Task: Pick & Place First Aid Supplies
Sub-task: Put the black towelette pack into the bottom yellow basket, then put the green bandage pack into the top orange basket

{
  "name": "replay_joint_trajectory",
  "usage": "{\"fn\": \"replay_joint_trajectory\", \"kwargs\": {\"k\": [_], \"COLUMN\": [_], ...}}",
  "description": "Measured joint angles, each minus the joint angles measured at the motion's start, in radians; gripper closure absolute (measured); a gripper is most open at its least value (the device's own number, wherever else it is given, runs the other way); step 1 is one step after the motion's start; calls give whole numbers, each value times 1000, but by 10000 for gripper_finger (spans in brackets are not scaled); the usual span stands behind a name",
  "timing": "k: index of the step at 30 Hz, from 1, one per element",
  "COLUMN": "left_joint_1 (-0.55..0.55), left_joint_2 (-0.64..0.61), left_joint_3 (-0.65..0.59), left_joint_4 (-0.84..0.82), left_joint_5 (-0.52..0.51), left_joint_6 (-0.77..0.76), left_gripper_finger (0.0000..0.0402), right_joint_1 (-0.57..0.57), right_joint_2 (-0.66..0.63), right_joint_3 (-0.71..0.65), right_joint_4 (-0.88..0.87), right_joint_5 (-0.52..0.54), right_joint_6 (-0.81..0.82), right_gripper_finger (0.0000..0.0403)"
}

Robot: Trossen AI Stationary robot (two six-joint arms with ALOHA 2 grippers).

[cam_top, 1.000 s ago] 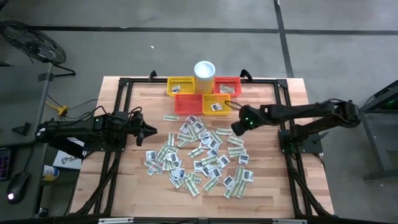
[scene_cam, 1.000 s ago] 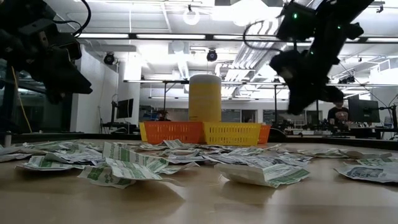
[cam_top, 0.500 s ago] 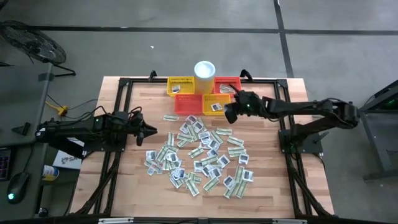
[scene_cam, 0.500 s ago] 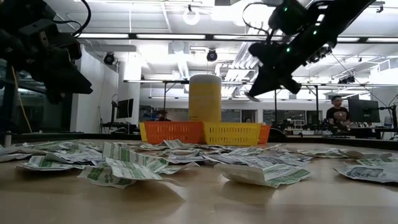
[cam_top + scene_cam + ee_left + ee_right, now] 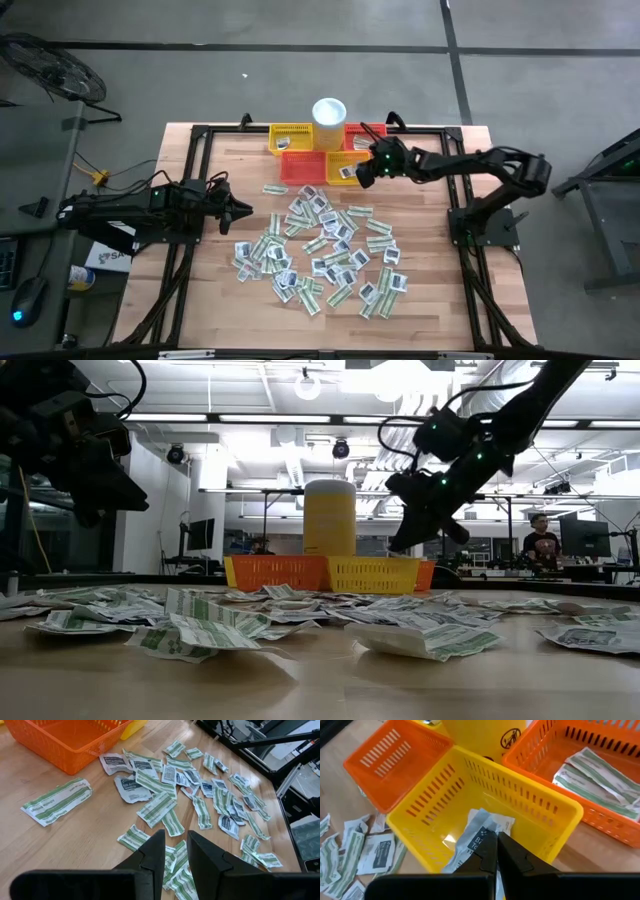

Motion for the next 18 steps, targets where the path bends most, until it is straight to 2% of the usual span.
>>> {"fn": "replay_joint_trajectory", "kwargs": {"k": [7, 18], "left_joint_1": [0, 0], "left_joint_2": [0, 0], "left_joint_3": [0, 0], "left_joint_4": [0, 0], "left_joint_5": [0, 0], "left_joint_6": [0, 0], "left_gripper_finger": [321, 321], "right_joint_1": [-14, -14], "right_joint_2": [13, 13], "right_joint_3": [1, 1], "right_joint_4": [-3, -14], "right_joint_5": [-36, -70], "right_joint_6": [-64, -93], "right_gripper_finger": [391, 273]}}
